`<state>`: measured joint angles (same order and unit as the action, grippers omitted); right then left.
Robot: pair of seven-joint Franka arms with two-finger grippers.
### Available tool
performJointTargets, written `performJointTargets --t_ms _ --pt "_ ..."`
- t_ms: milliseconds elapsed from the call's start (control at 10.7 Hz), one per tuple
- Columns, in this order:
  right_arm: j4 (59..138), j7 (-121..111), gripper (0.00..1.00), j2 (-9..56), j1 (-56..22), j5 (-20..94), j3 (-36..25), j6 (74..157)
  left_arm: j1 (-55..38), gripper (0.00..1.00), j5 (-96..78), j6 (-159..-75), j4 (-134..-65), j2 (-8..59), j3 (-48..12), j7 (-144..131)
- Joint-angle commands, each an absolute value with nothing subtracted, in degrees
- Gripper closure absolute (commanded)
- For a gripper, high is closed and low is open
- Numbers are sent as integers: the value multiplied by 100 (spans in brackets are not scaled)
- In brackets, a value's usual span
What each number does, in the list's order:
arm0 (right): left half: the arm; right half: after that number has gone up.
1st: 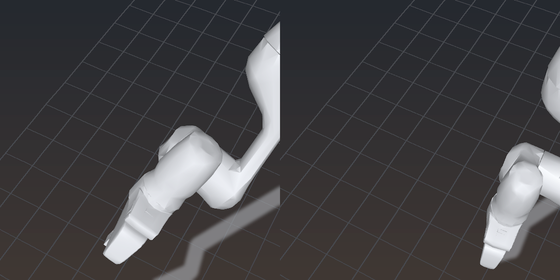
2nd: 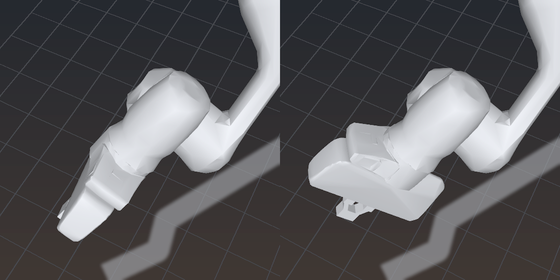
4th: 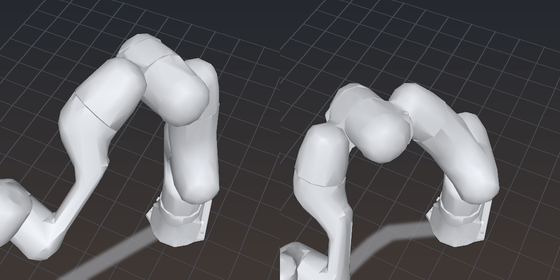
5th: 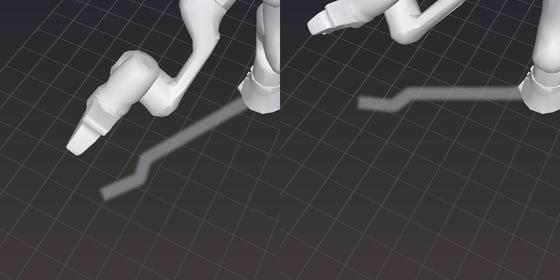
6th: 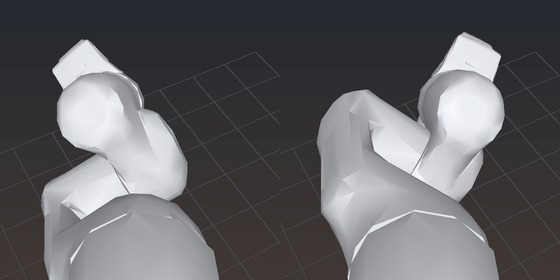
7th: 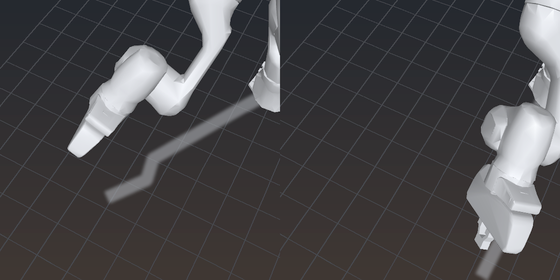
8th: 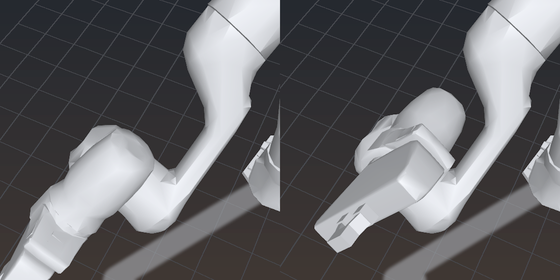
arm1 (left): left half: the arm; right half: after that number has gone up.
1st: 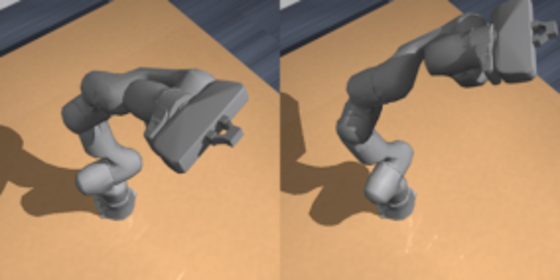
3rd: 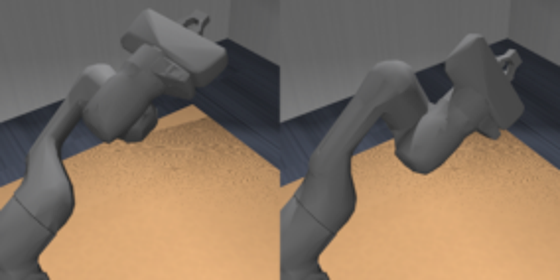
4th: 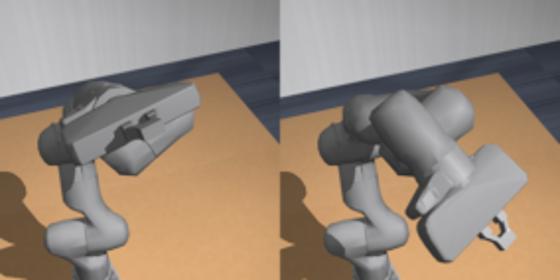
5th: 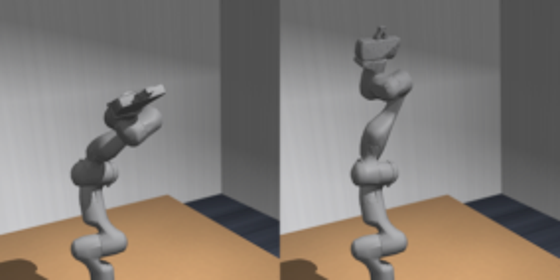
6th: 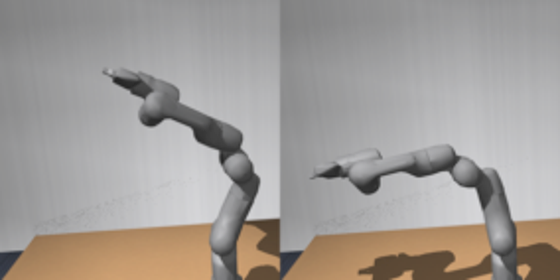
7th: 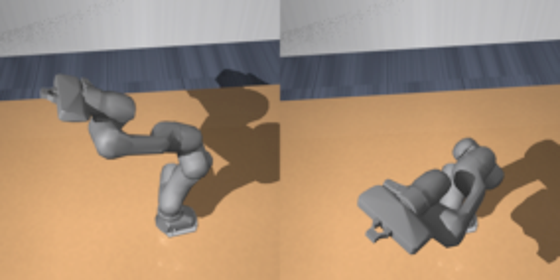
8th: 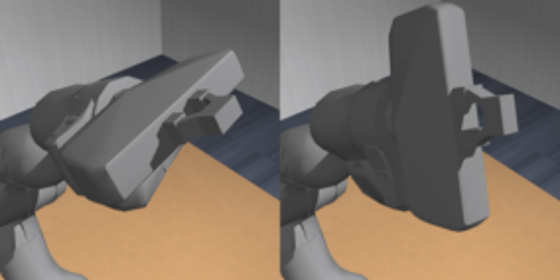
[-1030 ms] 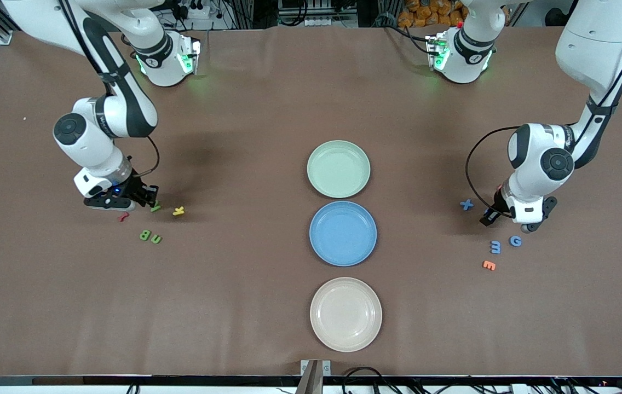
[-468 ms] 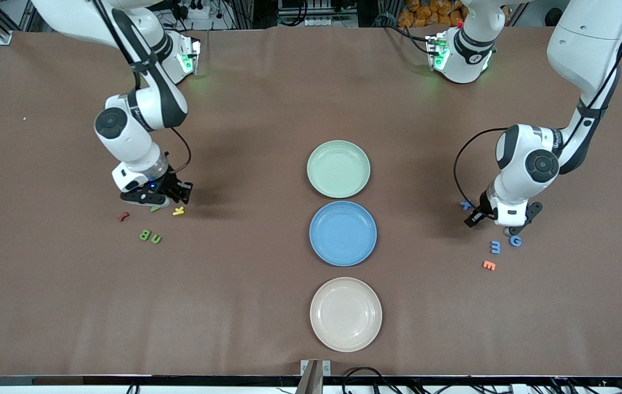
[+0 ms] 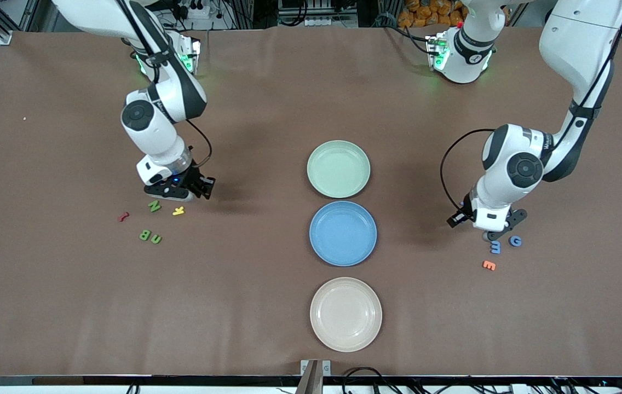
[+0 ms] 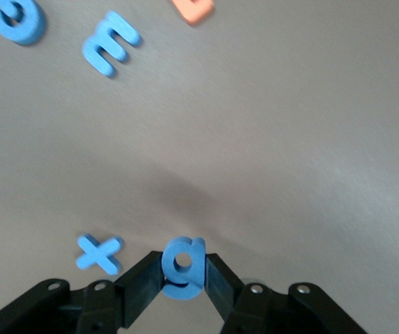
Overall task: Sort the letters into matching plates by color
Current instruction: 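Carry both letters over the green and blue plates with both grippers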
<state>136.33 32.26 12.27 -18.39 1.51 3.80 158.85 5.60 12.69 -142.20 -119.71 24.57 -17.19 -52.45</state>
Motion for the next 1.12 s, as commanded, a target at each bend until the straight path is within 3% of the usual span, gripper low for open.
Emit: performJointTargets --t_ms 0,374,1030 --pt "13378 3848 100 1318 -2284 167 369 15812 406 100 1424 -14054 -11927 2373 -1960 -5159" --pt "13062 4560 100 1555 -2996 141 308 15741 -279 100 1327 -14054 -11358 2469 -1978 -5649" --pt "11929 6045 100 2284 -4007 132 308 15372 -1274 100 1327 -14098 -9634 3655 -1978 -6609"
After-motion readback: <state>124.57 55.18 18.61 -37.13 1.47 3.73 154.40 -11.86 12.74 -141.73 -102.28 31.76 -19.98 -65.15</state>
